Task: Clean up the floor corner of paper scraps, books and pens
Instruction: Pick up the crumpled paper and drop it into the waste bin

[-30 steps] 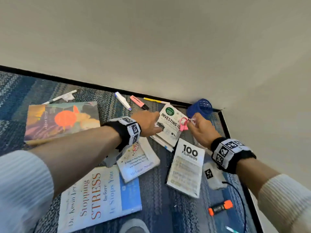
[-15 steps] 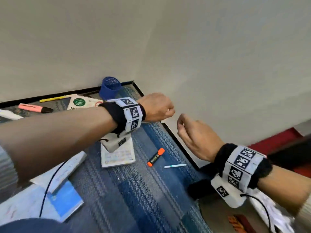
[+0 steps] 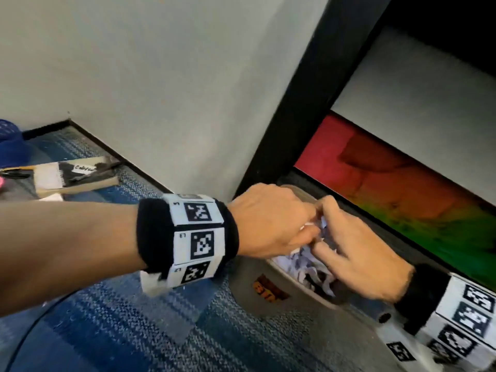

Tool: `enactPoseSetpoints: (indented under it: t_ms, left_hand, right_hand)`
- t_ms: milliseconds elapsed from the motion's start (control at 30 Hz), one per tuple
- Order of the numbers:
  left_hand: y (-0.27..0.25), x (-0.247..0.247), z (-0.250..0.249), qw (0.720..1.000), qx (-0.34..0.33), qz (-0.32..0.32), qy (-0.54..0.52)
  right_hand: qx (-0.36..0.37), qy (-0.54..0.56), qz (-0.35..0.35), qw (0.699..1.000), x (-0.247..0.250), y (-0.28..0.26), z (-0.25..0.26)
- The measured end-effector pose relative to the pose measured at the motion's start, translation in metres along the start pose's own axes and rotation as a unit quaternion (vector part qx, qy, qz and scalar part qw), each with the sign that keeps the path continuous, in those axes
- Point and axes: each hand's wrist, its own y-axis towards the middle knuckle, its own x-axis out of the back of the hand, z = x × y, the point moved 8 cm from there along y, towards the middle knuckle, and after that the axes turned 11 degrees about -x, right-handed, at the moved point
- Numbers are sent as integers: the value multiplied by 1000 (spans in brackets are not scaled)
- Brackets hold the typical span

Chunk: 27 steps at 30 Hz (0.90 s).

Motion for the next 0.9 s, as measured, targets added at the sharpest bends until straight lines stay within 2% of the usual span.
enactPoseSetpoints:
  t_ms: [100, 167, 233, 333, 433, 533, 633, 733, 767, 833, 900]
  left_hand:
    - [39, -34, -11, 998, 23, 37, -52]
    - [57, -57, -8, 990, 49, 105, -81]
    - [65, -77, 4, 978, 89, 160, -102]
    - [60, -95, 23, 952, 165, 206, -156]
    - [52, -103, 34, 943, 177, 206, -195]
    - [45, -93, 39, 937, 176, 156, -257]
    - [36, -76, 47, 931, 177, 102, -304]
    - [20, -61, 51, 917, 173, 80, -352]
    - [14, -54, 49, 917, 161, 79, -356]
    - [-1, -34, 47, 937, 121, 75, -320]
    - [-23, -16, 49, 954, 90, 90, -272]
  right_hand:
    - [-64, 71, 41, 995, -12, 0, -61]
    - [-110, 137, 64, 982, -18, 7, -89]
    - [-148, 215, 78, 962, -23, 14, -101]
    - [-187, 315, 89, 926, -37, 27, -112]
    - [-189, 292, 97, 932, -45, 34, -117]
    - [-169, 228, 68, 956, -32, 36, -111]
    - [-146, 33, -22, 989, -2, 38, -97]
    - [-94, -61, -97, 989, 21, 41, -67]
    - [-71, -76, -112, 988, 26, 42, -52]
    - [-31, -89, -128, 987, 33, 42, -16]
    - [-9, -87, -113, 990, 29, 43, 21]
